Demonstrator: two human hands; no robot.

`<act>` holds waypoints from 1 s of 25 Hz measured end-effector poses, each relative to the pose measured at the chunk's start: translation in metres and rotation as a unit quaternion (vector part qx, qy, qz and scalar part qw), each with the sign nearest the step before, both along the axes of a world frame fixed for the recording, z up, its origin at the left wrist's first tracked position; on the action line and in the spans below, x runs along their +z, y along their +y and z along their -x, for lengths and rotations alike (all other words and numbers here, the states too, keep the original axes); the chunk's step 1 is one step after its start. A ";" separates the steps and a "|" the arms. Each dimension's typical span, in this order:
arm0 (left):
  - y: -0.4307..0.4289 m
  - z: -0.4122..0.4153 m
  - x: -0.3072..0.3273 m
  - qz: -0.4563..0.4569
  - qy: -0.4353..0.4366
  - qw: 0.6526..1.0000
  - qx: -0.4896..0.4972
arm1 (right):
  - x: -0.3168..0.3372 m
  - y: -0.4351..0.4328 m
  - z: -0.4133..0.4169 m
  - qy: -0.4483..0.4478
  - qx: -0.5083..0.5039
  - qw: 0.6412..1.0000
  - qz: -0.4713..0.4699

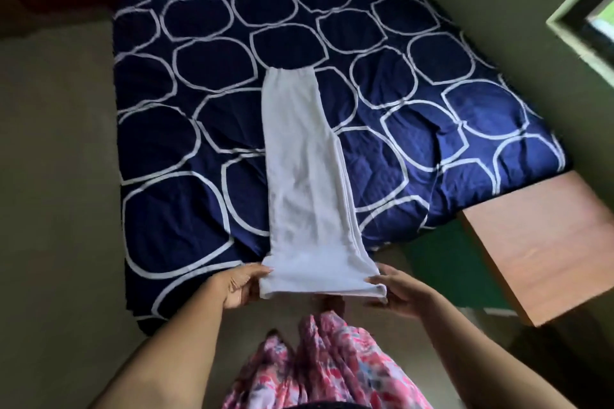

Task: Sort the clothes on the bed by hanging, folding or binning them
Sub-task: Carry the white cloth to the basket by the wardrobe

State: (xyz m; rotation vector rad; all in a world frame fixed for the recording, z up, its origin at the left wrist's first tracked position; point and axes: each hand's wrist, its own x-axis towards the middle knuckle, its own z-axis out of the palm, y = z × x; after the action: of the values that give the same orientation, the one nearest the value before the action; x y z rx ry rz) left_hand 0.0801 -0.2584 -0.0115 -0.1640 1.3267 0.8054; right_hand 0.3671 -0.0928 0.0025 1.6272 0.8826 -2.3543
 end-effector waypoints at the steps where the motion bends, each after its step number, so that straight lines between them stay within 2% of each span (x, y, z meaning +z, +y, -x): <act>1: 0.012 0.006 0.008 -0.004 0.022 1.000 0.021 | 0.008 0.016 0.011 -0.022 -0.007 0.999 -0.027; 3: 0.034 0.020 0.016 0.004 0.036 0.996 0.088 | 0.025 0.047 0.036 -0.053 0.016 0.997 -0.061; 6: 0.085 0.056 0.016 0.019 -0.001 0.983 0.180 | 0.048 0.108 0.085 -0.081 0.047 0.993 -0.075; 9: 0.180 0.109 0.025 -0.019 0.032 0.970 0.239 | 0.059 0.199 0.158 -0.064 0.046 0.992 -0.095; 11: 0.250 0.148 0.043 -0.108 0.065 0.953 0.275 | 0.063 0.265 0.211 -0.009 -0.003 0.991 -0.130; 13: 0.307 0.182 0.060 -0.240 0.075 0.925 0.285 | 0.062 0.318 0.260 0.084 -0.078 0.973 -0.199; 15: 0.339 0.198 0.054 -0.267 0.140 0.923 0.241 | 0.044 0.344 0.294 0.116 -0.101 0.945 -0.290; 16: 0.342 0.195 0.041 -0.238 0.196 0.925 0.220 | 0.031 0.341 0.301 0.087 -0.079 0.932 -0.343; 18: 0.326 0.168 -0.008 -0.120 0.335 0.917 0.182 | -0.014 0.311 0.287 0.008 -0.006 0.903 -0.429; 19: 0.310 0.151 -0.039 -0.059 0.376 0.910 0.166 | -0.043 0.291 0.271 -0.044 0.048 0.890 -0.452; 21: 0.267 0.122 -0.103 0.035 0.363 0.920 0.144 | -0.092 0.247 0.231 -0.166 0.134 0.873 -0.439; 22: 0.252 0.112 -0.126 0.063 0.348 0.925 0.138 | -0.114 0.233 0.216 -0.212 0.137 0.875 -0.413; 25: 0.241 0.096 -0.157 0.061 0.359 0.920 0.145 | -0.158 0.222 0.195 -0.239 0.070 0.903 -0.350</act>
State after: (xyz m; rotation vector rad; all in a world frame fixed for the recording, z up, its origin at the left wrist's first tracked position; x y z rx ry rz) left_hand -0.0158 -0.0177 -0.1683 -0.1735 2.0836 1.0890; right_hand 0.1723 0.1290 -0.1556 2.1408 1.7581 -1.4765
